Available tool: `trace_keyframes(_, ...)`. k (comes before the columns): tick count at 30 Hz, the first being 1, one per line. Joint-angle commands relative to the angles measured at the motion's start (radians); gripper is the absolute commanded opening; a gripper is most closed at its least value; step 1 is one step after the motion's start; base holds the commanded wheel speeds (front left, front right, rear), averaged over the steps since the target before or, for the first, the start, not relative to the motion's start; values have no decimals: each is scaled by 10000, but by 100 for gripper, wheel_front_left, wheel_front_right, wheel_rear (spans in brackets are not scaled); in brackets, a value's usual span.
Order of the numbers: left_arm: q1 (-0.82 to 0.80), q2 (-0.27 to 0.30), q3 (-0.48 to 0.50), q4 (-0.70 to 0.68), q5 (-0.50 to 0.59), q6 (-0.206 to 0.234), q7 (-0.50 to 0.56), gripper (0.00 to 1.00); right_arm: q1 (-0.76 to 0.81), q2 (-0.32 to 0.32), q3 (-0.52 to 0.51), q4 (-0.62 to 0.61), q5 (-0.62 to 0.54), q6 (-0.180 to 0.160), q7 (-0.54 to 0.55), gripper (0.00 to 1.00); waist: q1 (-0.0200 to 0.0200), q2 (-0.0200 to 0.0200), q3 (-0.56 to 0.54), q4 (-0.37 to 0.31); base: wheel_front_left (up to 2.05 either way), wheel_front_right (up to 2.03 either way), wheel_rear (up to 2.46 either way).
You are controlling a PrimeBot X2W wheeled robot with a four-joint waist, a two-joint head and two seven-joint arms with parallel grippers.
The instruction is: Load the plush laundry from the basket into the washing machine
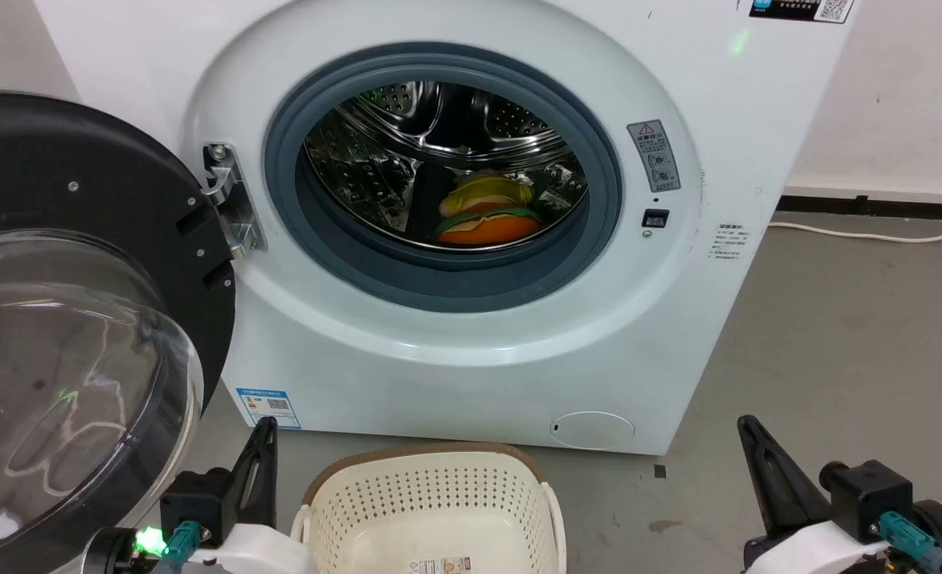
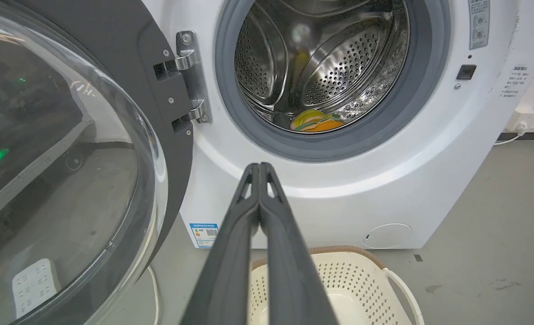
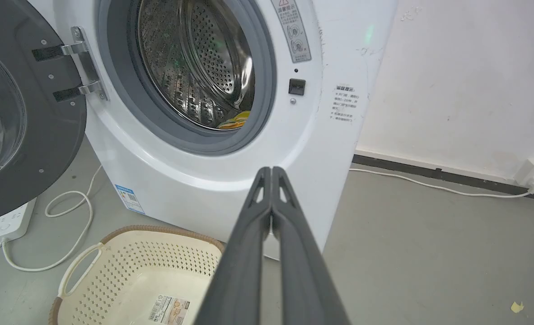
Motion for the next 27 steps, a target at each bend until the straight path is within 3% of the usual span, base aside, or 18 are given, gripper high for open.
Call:
trace_keyframes(1, -162, -90, 53, -64, 94, 68, 57, 0, -163, -4, -28, -43, -80, -8, 50, 0, -1, -1, 9, -3, 0, 0, 0)
trace_keyframes(27, -398, -463, 289, -179, 546, 156, 546, 0, -511, -4, -60, -68, -348, -9, 542, 0, -1, -1, 132, -39, 0, 0, 0)
